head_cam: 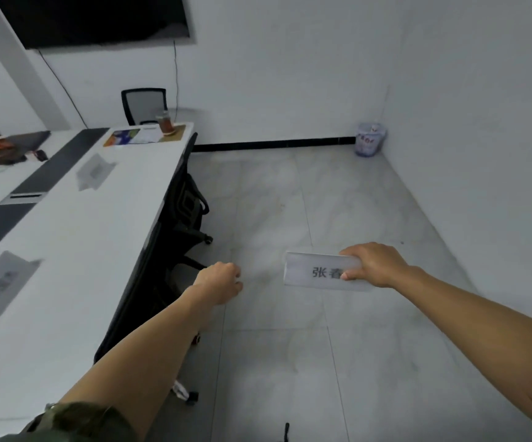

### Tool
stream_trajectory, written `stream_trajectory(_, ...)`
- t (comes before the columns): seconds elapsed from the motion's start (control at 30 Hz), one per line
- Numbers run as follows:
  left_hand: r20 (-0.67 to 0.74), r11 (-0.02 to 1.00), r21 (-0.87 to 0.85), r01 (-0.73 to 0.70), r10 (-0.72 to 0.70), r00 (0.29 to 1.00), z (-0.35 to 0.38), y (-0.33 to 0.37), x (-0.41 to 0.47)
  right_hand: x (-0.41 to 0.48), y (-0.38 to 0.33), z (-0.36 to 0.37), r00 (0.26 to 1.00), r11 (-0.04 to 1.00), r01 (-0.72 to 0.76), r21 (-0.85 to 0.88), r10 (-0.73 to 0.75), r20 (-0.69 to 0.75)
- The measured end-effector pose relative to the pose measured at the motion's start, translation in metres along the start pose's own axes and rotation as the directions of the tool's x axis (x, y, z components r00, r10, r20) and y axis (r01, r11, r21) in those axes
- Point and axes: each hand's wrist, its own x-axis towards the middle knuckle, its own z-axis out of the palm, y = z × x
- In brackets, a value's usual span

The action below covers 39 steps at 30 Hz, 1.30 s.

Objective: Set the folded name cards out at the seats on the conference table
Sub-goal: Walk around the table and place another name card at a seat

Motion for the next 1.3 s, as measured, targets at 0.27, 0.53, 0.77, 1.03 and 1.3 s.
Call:
stream_trajectory(0.27, 0.0, 1.0, 0.002, -0.018, 0.018, 1.0, -0.083, 0.002, 0.218, 0.212, 0.068, -0.058, 1.0, 0.999, -0.017, 0.041, 0.017, -0.011)
stream_trajectory(0.53, 0.041, 0.997, -0.02, 0.079, -0.078, 0.996, -0.155, 0.003, 0.432, 0.45, 0.138, -0.105, 0.997, 0.998, 0.056, 0.041, -0.058, 0.044)
stream_trajectory(0.77, 0.022, 0.982, -0.093, 0.166, -0.165, 0.986, -0.229, -0.04, 0.577, 0.648, 0.141, -0.183, 0.982, 0.984, 0.178, 0.005, -0.178, 0.059)
stream_trajectory(1.03, 0.02, 0.972, -0.146, 0.186, -0.185, 0.982, -0.285, -0.136, 0.751, 0.856, 0.105, -0.201, 0.968, 0.97, 0.241, 0.004, -0.241, 0.074)
stream_trajectory(1.3, -0.019, 0.972, -0.143, 0.187, -0.191, 0.981, -0.388, -0.231, 0.912, 1.038, 0.063, -0.273, 0.971, 0.97, 0.237, 0.052, -0.239, 0.021)
